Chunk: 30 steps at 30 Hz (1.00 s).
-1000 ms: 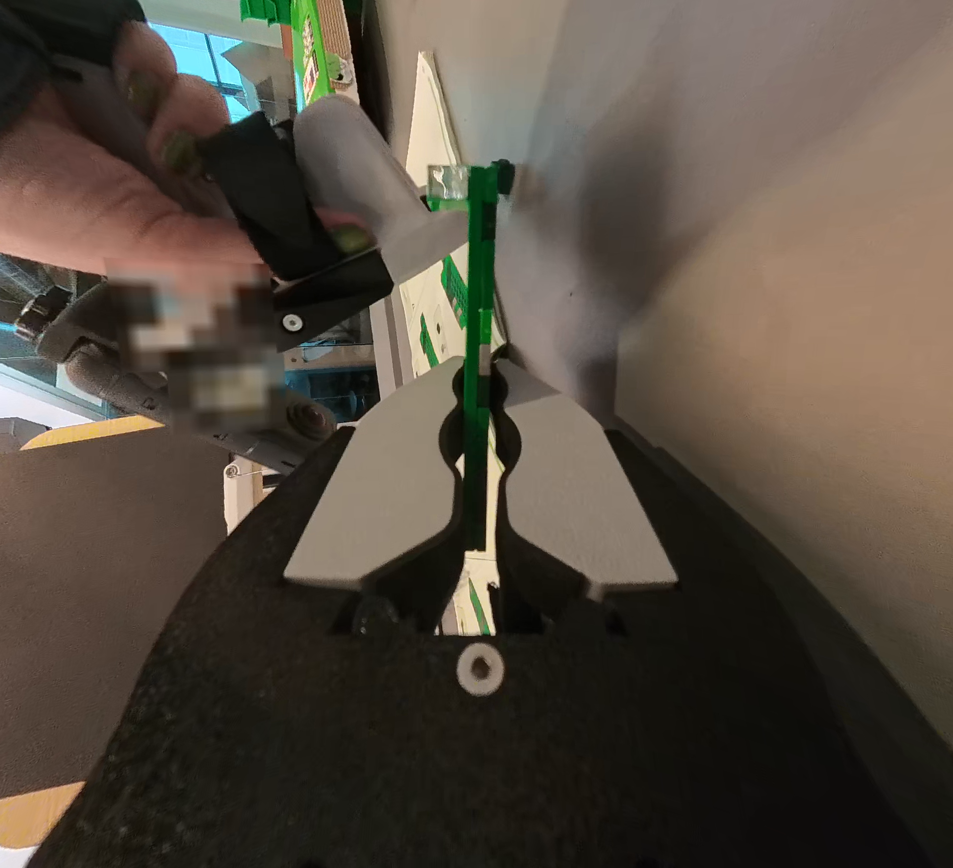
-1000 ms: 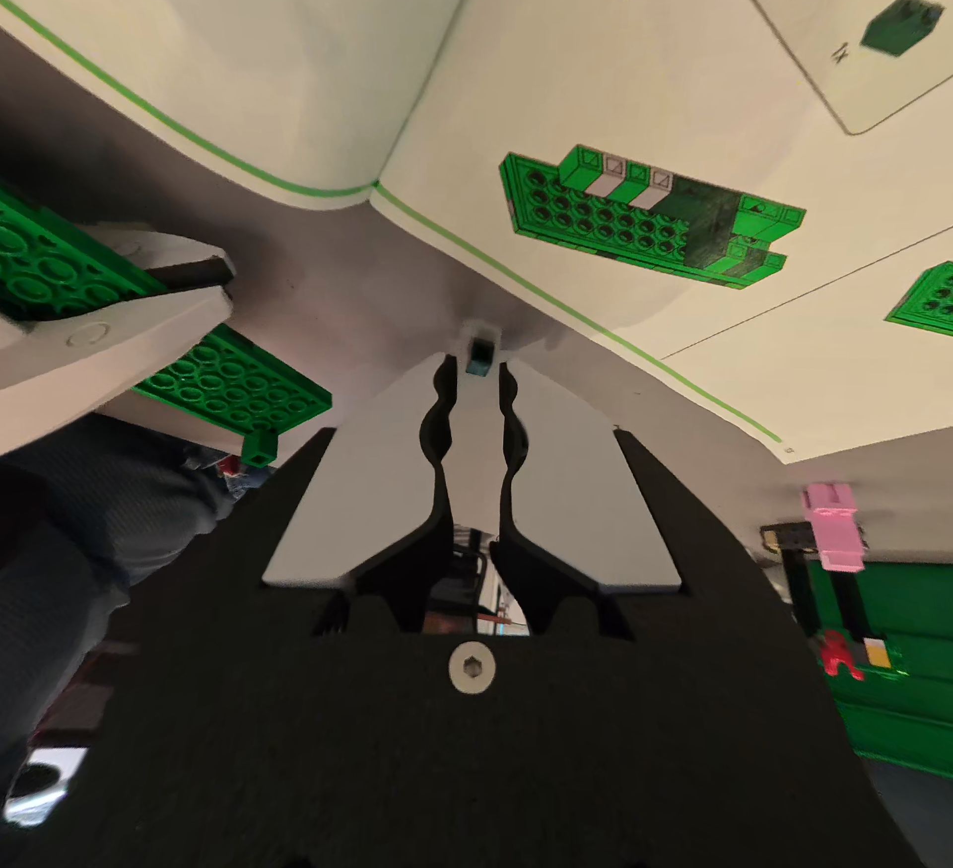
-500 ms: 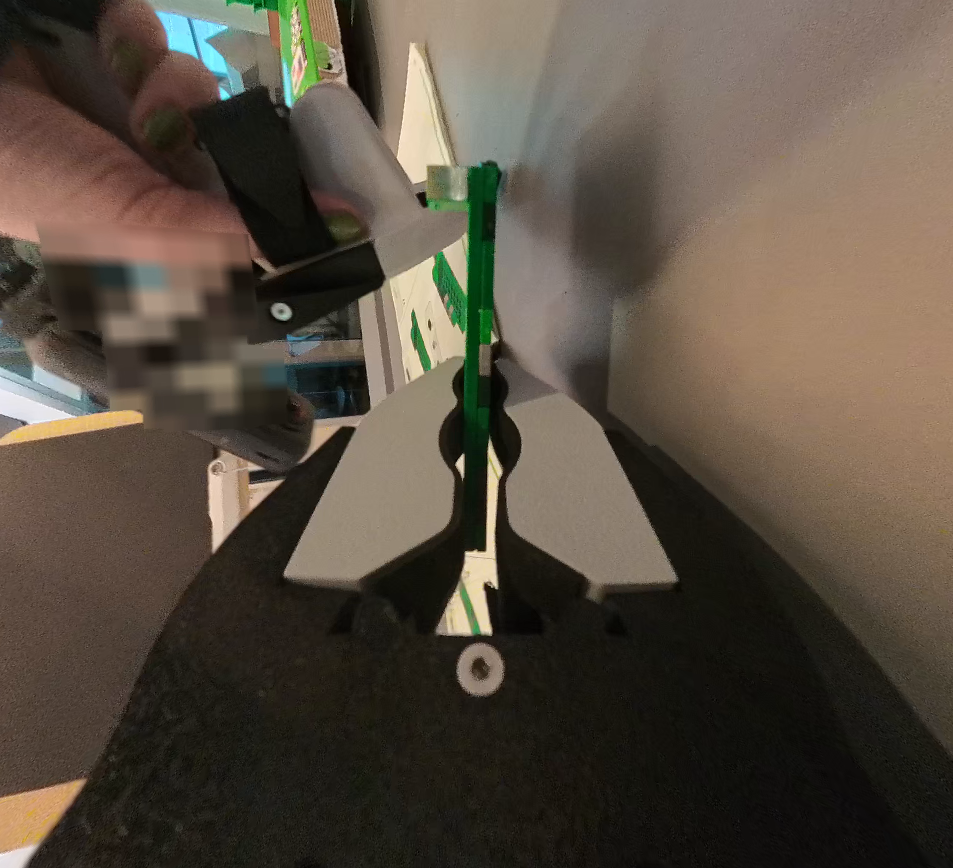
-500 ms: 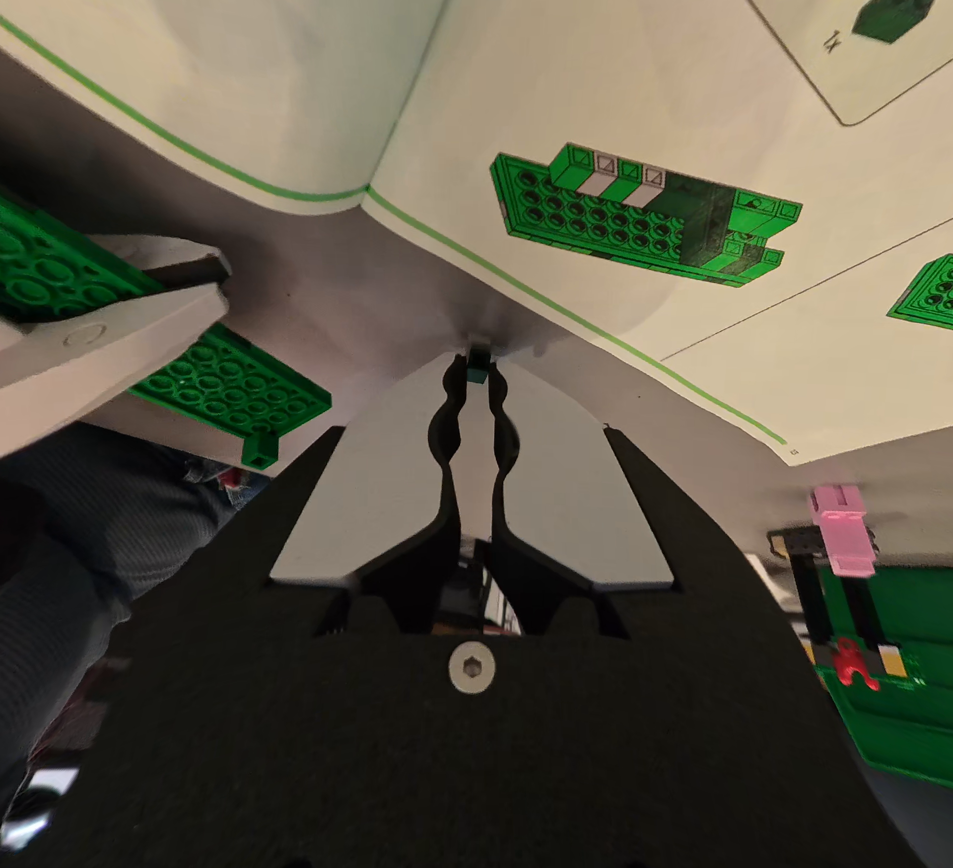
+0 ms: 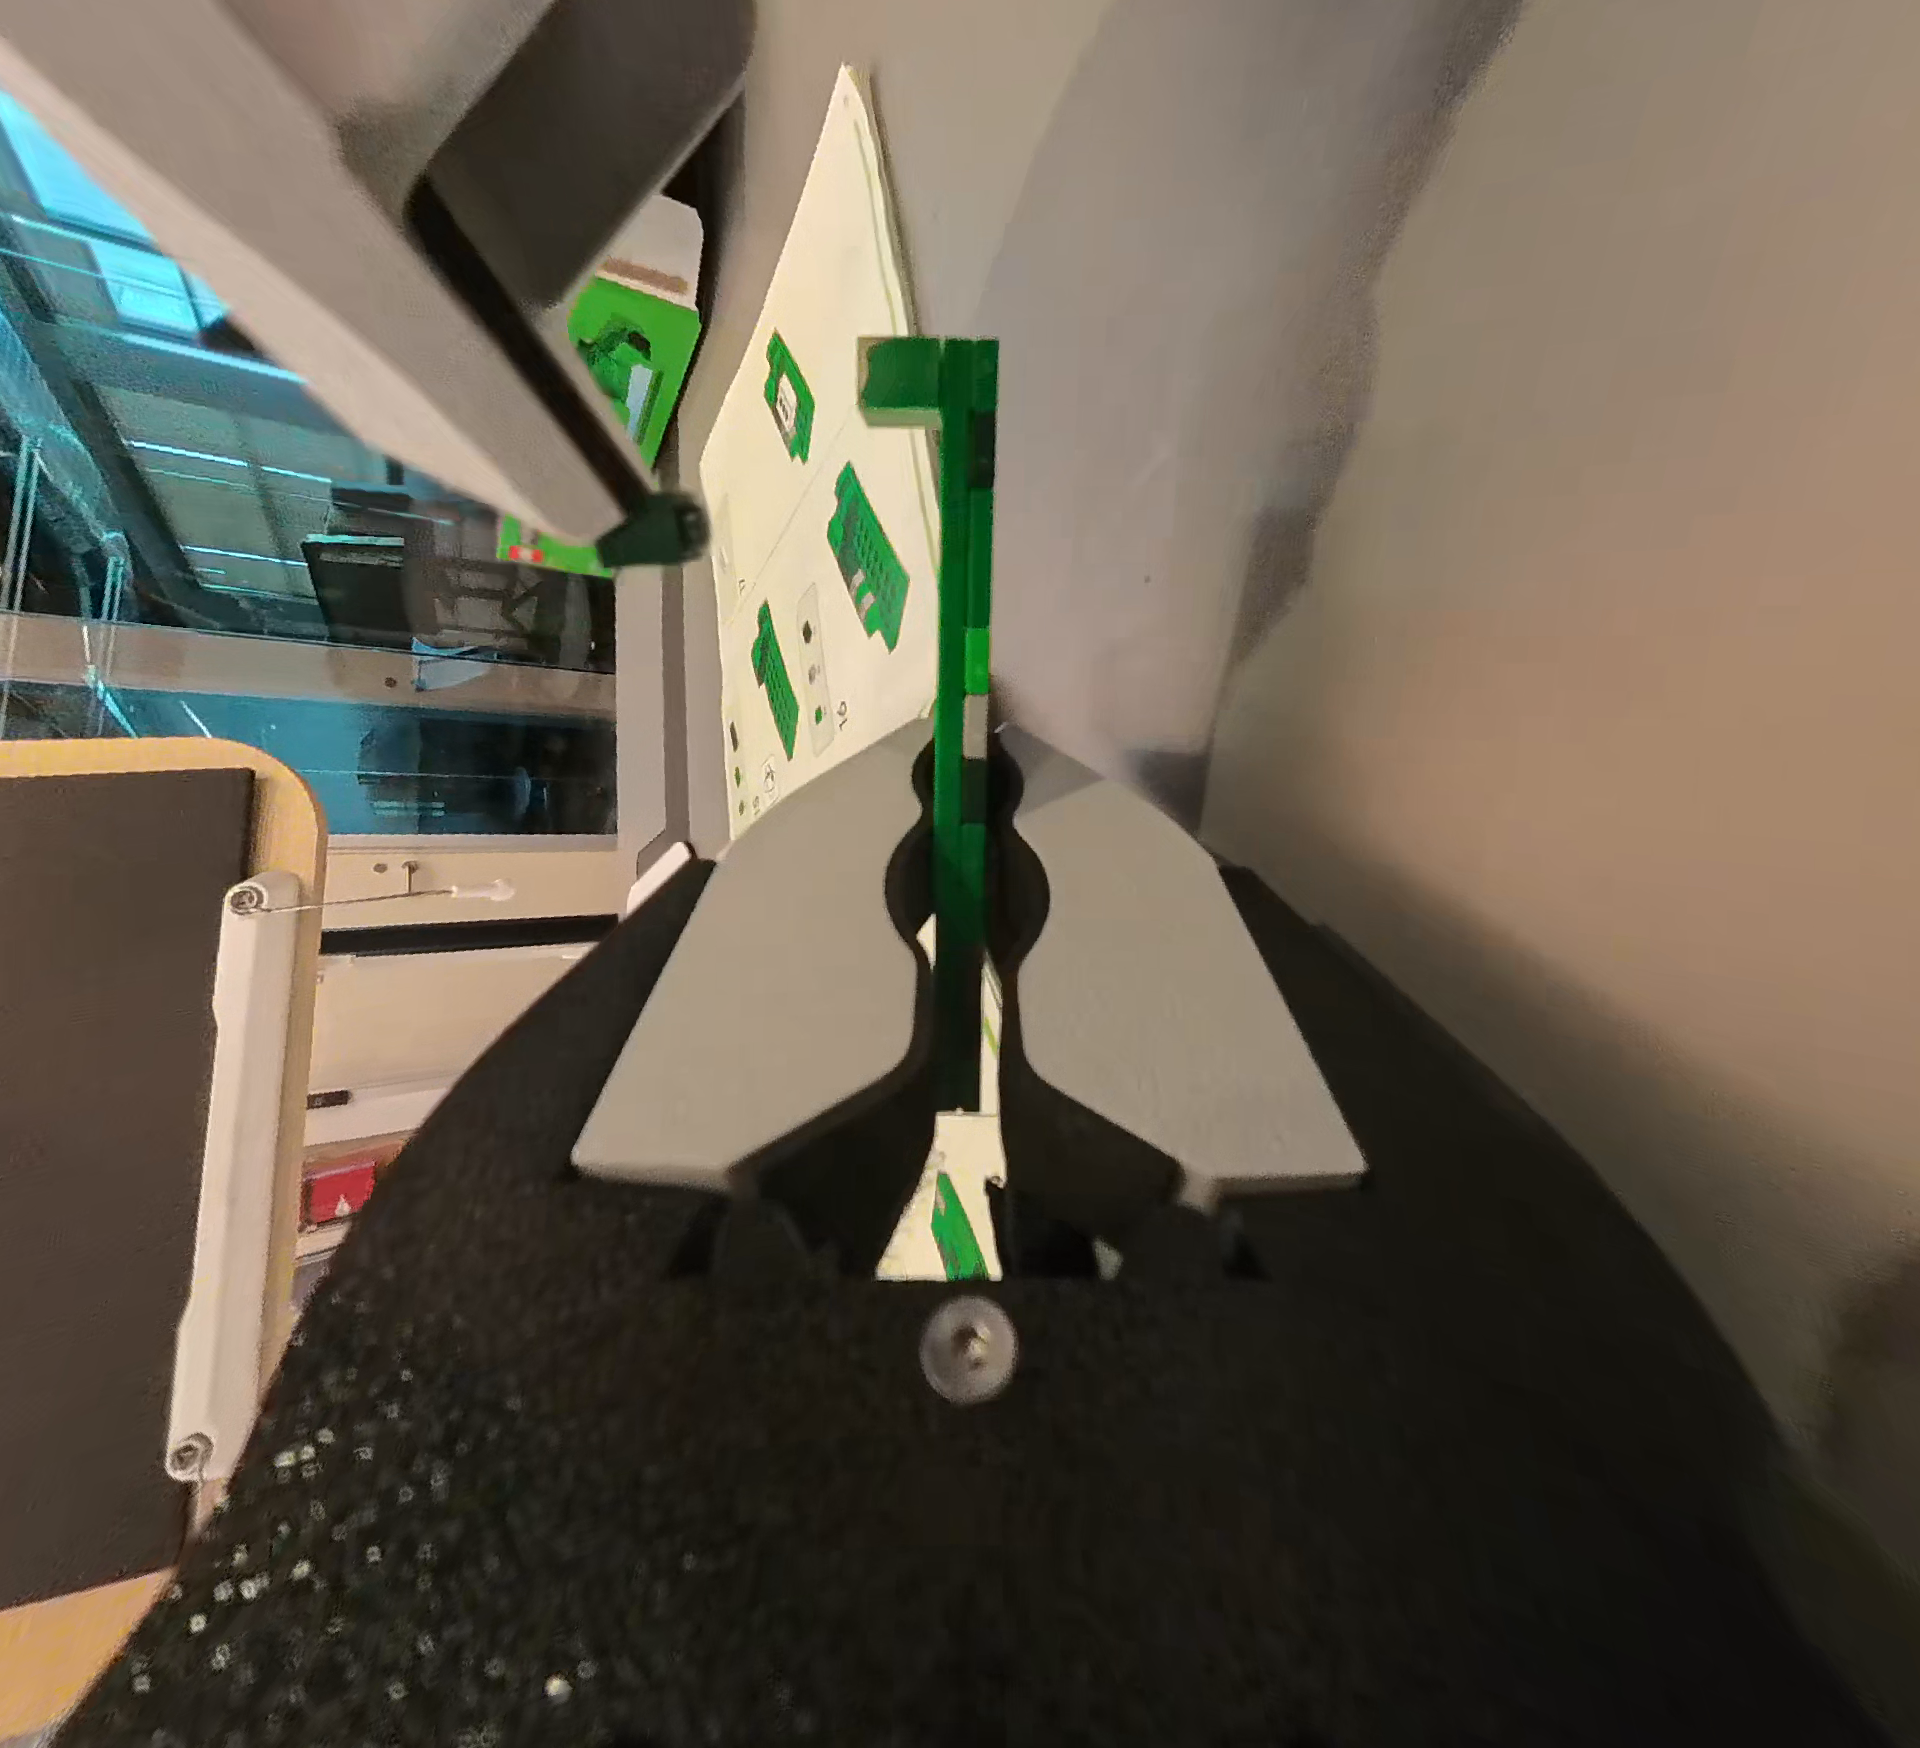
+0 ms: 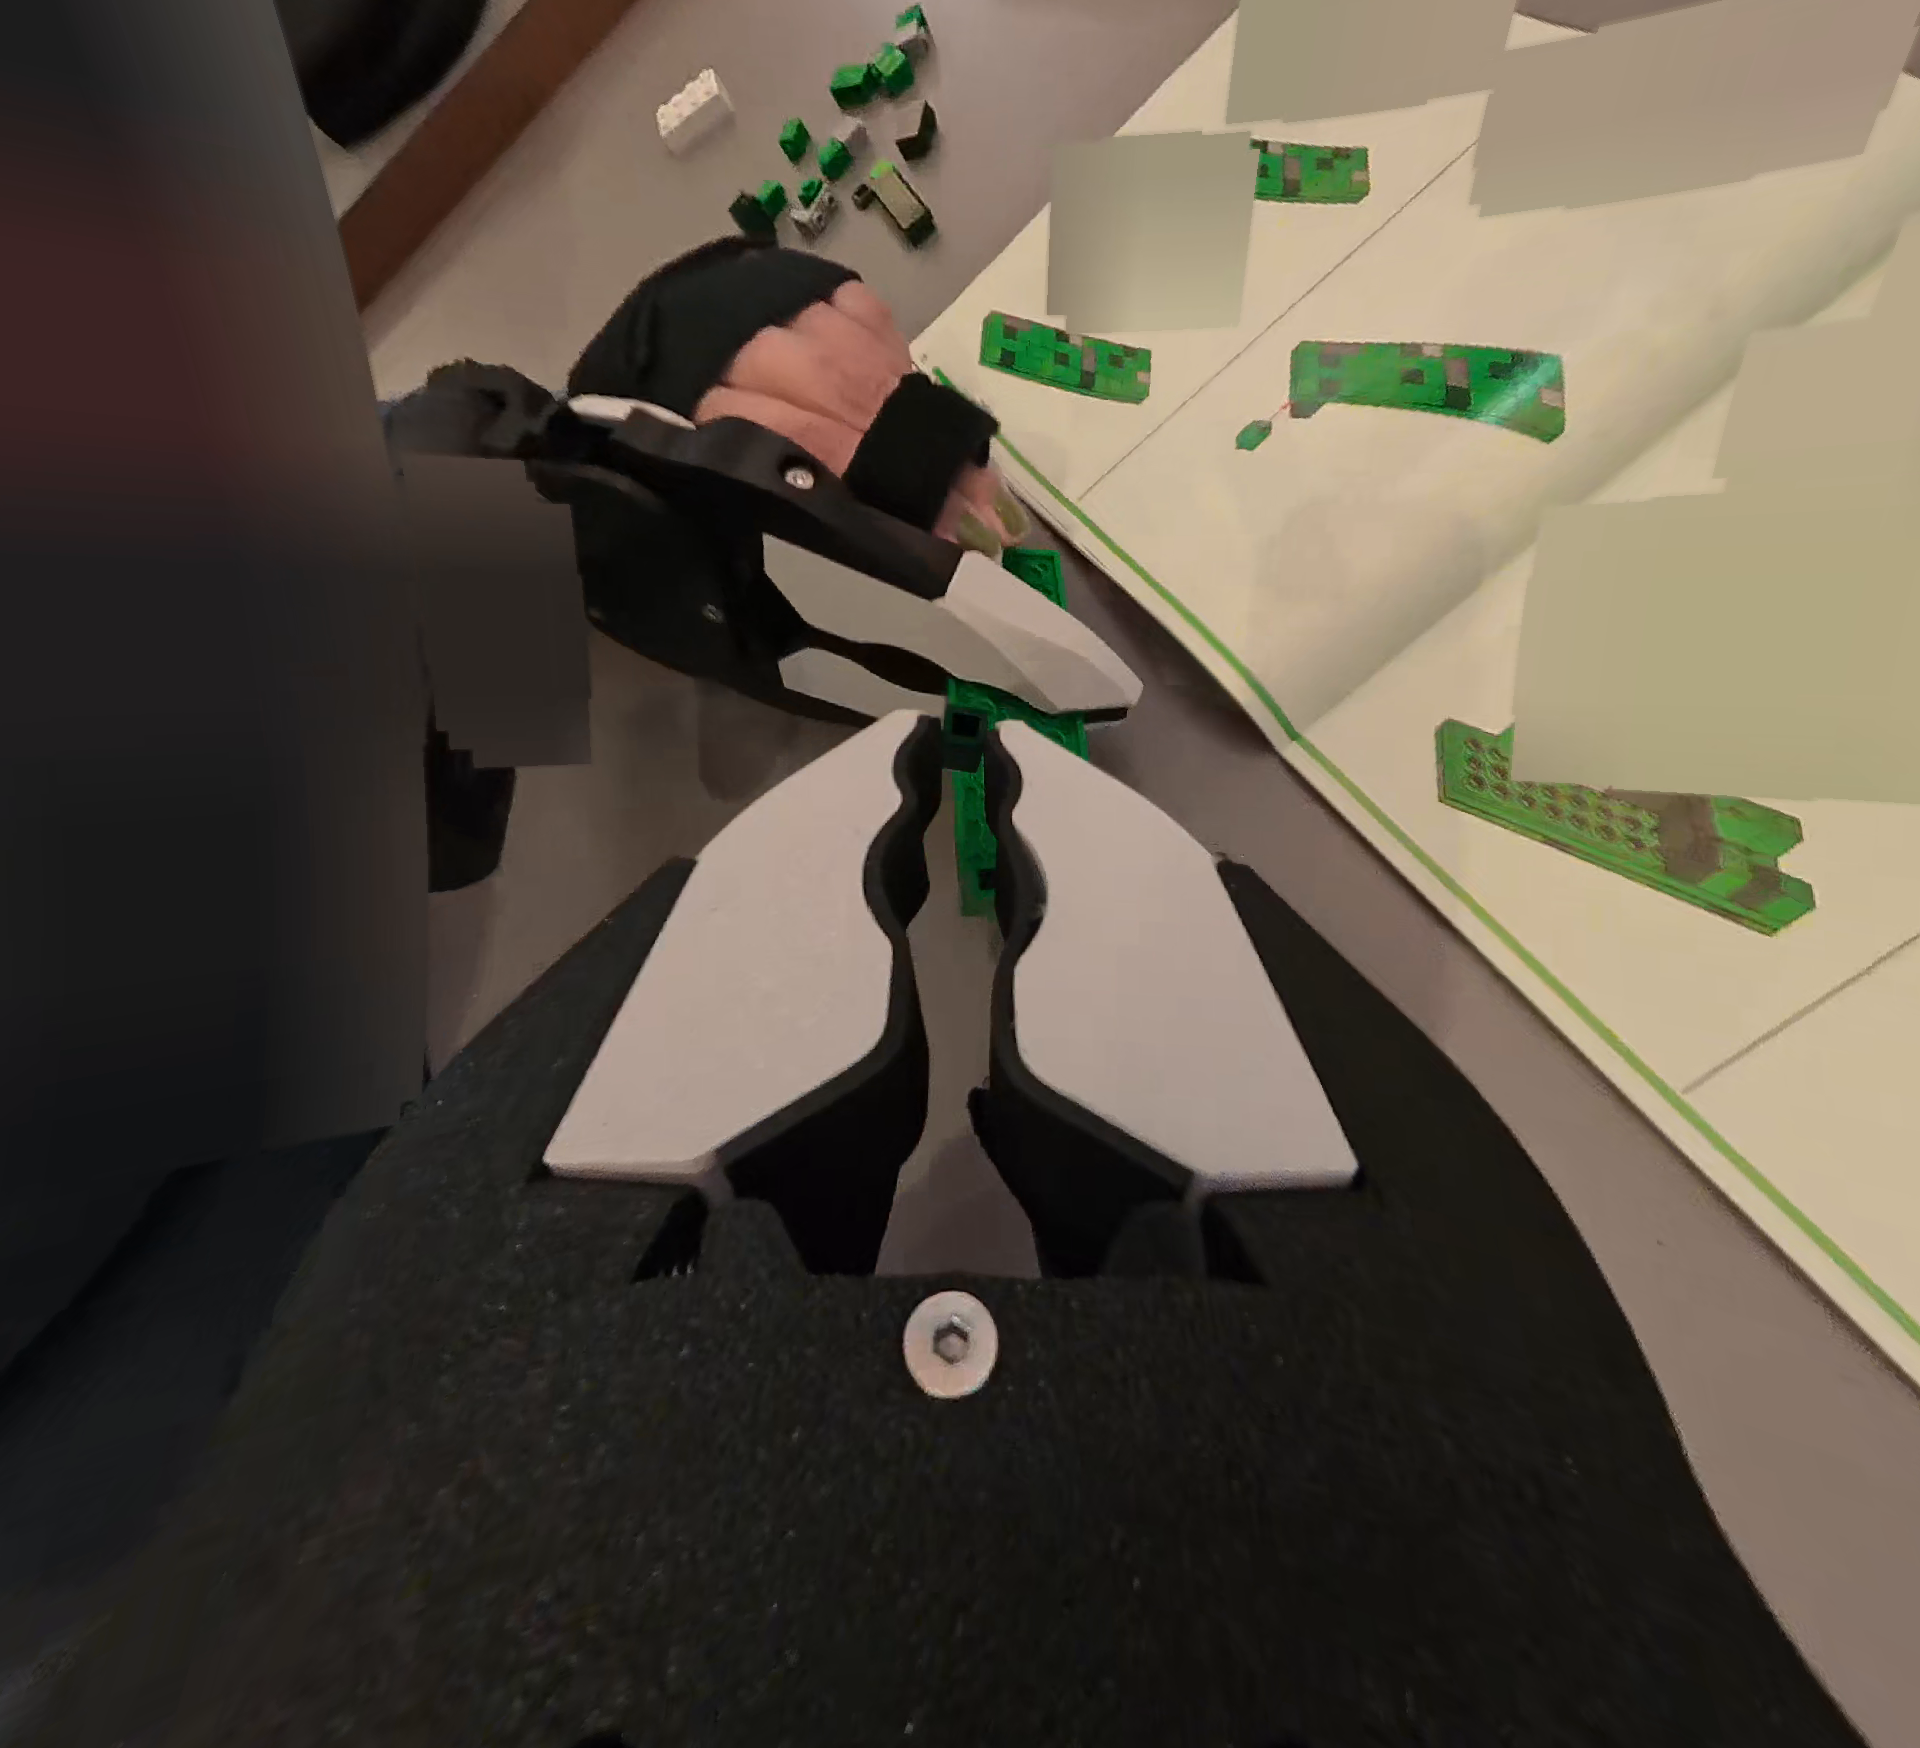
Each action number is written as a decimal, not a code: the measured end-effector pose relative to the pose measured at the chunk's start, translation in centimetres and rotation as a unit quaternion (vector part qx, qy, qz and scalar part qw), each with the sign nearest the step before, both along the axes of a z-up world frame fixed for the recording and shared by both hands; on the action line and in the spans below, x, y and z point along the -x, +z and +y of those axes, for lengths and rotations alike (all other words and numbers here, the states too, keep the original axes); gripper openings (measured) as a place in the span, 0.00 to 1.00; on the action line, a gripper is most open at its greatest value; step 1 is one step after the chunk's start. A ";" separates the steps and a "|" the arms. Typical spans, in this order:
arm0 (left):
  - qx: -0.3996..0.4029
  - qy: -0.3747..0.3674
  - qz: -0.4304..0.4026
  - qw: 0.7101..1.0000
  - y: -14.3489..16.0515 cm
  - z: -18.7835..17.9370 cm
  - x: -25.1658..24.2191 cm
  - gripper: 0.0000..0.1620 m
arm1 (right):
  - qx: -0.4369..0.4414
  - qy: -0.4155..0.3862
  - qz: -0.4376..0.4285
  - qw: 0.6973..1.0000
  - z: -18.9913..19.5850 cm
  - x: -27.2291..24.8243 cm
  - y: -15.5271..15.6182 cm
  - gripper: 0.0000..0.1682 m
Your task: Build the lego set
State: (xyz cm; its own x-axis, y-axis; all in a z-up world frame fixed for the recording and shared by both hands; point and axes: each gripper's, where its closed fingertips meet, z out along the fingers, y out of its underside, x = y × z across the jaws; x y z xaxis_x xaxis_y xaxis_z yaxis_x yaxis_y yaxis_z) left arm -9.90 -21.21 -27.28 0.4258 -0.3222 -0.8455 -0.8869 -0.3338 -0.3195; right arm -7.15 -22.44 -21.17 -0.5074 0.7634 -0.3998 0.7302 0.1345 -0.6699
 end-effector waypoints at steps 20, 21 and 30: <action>-0.001 -0.018 0.013 1.000 -0.1 0.1 -0.6 0.04 | -0.088 0.063 -0.039 0.993 0.3 -2.3 -3.1 0.05; 0.001 -0.018 0.017 1.000 -0.2 0.1 -0.6 0.04 | -0.096 0.065 -0.045 0.992 0.3 -2.3 -3.2 0.05; -0.001 -0.023 0.022 1.000 -0.1 0.1 -0.8 0.04 | -0.106 0.108 -0.086 0.985 0.1 -2.9 -3.2 0.05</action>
